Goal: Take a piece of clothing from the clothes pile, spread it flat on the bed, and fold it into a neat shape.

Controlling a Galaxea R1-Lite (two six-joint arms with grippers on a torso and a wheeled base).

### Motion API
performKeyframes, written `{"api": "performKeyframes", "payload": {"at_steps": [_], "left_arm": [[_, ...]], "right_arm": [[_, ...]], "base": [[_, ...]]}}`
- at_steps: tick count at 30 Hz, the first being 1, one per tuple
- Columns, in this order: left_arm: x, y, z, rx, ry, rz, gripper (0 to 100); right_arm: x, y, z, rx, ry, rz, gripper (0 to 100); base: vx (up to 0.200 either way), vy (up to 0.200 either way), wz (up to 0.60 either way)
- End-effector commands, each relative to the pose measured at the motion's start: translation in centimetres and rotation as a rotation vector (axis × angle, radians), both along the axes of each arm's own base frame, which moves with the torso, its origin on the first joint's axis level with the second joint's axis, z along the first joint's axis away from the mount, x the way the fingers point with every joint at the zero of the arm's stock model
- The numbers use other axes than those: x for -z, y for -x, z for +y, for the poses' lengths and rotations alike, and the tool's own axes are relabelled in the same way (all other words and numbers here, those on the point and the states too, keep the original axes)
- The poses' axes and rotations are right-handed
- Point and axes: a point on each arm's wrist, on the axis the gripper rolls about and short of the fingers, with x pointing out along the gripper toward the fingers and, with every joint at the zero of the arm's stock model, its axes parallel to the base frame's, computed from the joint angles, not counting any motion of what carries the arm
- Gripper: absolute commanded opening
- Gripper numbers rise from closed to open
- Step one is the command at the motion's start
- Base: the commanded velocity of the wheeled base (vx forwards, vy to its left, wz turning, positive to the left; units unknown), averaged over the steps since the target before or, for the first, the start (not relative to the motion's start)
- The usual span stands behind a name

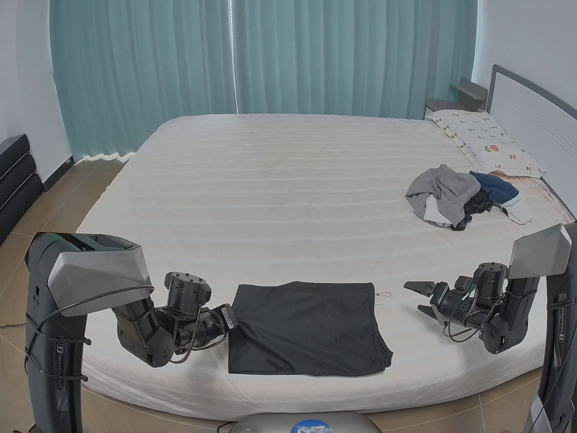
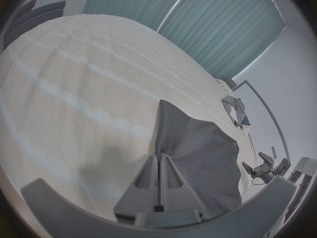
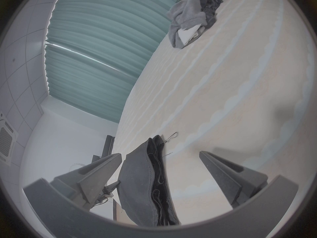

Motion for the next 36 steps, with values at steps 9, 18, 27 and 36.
{"api": "performKeyframes", "payload": {"at_steps": [9,18,27,36], "left_arm": [[0.03,0.0,-0.02,0.002,-0.001,0.0,0],[0.05,0.03,0.0,0.002,-0.002,0.001,0],[0.06,0.13,0.03,0.002,-0.003,0.004,0],[0.09,0.26,0.1,-0.013,0.0,0.011,100]], "right_arm": [[-0.01,0.03,0.01,-0.001,0.001,-0.001,100],[0.04,0.03,0.01,-0.001,0.001,0.001,100],[0.04,0.03,0.01,-0.001,0.001,0.001,100],[-0.01,0.03,0.01,-0.001,0.001,-0.001,100]], "base": [[0.0,0.2,0.0],[0.0,0.0,0.0],[0.0,0.0,0.0],[0.0,0.0,0.0]]}}
